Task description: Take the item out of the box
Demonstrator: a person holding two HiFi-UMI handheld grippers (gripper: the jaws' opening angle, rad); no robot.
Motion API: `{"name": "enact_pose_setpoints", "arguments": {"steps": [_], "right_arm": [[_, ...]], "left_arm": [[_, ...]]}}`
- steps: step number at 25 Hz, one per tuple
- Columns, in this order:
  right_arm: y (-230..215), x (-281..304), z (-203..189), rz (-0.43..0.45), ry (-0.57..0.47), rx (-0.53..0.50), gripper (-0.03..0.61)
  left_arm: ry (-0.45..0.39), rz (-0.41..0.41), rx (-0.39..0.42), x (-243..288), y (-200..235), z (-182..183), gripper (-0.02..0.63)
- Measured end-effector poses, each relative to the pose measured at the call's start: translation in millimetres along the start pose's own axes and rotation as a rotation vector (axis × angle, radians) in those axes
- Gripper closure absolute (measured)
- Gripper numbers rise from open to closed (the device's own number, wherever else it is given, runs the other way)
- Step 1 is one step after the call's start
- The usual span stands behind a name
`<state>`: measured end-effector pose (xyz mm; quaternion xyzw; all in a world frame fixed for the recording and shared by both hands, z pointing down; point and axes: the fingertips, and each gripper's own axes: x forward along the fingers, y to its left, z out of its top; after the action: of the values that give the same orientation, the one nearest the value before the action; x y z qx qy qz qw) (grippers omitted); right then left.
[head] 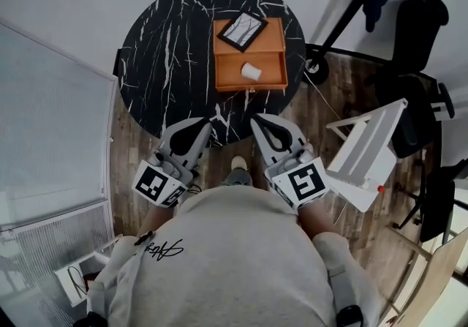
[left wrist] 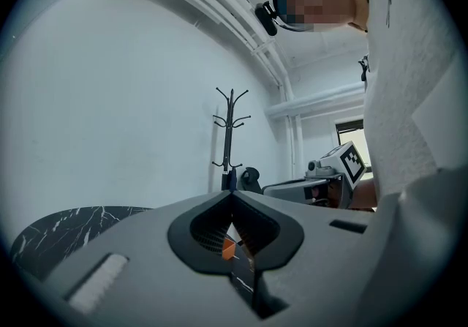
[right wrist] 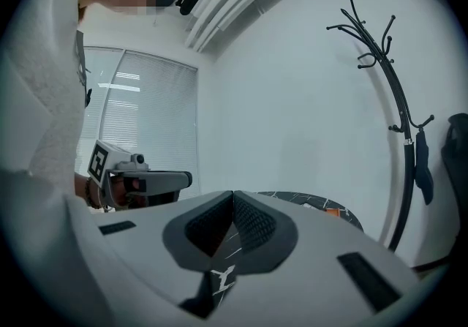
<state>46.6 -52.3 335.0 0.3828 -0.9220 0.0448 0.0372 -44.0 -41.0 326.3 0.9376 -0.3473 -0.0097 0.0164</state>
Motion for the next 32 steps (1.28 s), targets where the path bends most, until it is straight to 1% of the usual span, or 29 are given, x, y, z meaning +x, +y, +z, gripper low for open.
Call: {"name": "enact_pose_setpoints", "arguments": {"steps": [4, 7, 9, 13, 16, 22, 28, 32], "right_arm": [[-7, 14, 5, -0.014, -0.014, -0.003, 0.568], [-8, 22, 3, -0.02, 0.006, 0.007, 0.568], [-10, 27, 4, -0.029, -0.01, 0.004, 0.568], [-15, 31, -2, -0.048, 0.027, 0.005, 0.568], [-16, 32, -1, -0.054, -0.012, 0.001, 0.568], [-24, 28, -7, -0.067, -0.004, 0.004, 0.568], [-37, 34, -11, -0.042, 0.019, 0.006, 0.568], [-45, 40, -10, -0.026, 0.015, 0.005, 0.568]], "left_arm": [[0.004, -0.018, 0.004, 7, 15, 1, 0.611], [0.004, -0.03, 0.005, 10, 25, -1, 0.611], [0.006, -0.042, 0.003, 12, 29, -2, 0.611], [0.008, -0.062, 0.003, 19, 34, -4, 0.611], [0.009, -0.068, 0.002, 22, 35, -5, 0.611], [0.016, -0.061, -0.014, 26, 37, -14, 0.611], [0.015, -0.039, -0.019, 38, 40, -15, 0.61], [0.018, -0.026, -0.026, 47, 47, -16, 0.61]]}}
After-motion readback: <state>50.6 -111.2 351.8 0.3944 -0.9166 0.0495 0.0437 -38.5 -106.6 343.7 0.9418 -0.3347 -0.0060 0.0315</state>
